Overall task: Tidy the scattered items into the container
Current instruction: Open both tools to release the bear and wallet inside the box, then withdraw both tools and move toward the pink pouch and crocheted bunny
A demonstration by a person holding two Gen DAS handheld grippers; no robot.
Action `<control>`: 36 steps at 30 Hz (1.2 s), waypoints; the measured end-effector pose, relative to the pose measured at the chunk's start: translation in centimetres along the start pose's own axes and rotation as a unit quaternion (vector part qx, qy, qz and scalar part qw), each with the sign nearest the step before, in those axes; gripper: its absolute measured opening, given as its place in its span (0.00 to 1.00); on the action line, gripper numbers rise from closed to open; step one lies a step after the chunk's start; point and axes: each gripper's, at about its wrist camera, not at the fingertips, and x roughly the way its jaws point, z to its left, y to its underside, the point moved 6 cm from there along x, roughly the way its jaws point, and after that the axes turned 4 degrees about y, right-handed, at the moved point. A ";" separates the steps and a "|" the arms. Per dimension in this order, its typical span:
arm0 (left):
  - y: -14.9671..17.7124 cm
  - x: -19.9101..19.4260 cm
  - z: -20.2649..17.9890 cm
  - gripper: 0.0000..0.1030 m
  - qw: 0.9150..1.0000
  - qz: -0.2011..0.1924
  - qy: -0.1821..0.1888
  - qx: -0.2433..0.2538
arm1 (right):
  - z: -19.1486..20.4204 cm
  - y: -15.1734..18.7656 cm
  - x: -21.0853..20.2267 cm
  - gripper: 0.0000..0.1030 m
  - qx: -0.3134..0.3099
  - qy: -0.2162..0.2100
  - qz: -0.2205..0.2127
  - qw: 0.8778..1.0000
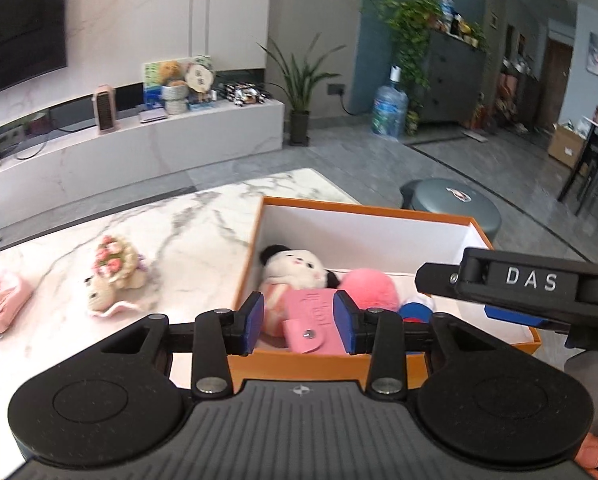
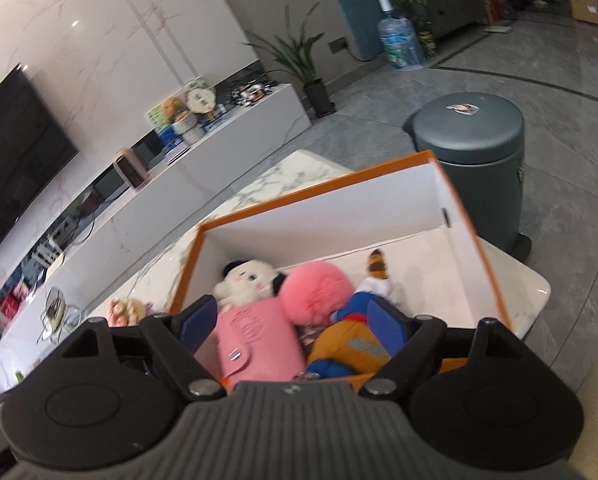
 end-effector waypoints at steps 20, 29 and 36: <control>2.8 -10.3 11.6 0.53 0.989 -0.075 -0.073 -0.102 | 12.8 6.1 -3.0 0.87 -0.136 -0.041 0.011 0.990; 4.9 -12.0 17.5 0.53 0.979 -0.084 -0.091 -0.161 | 18.4 10.1 -2.8 0.87 -0.203 -0.050 0.030 0.978; 7.1 -12.5 21.6 0.58 0.973 -0.068 -0.111 -0.190 | 22.1 12.8 -1.2 0.87 -0.247 -0.050 0.048 0.967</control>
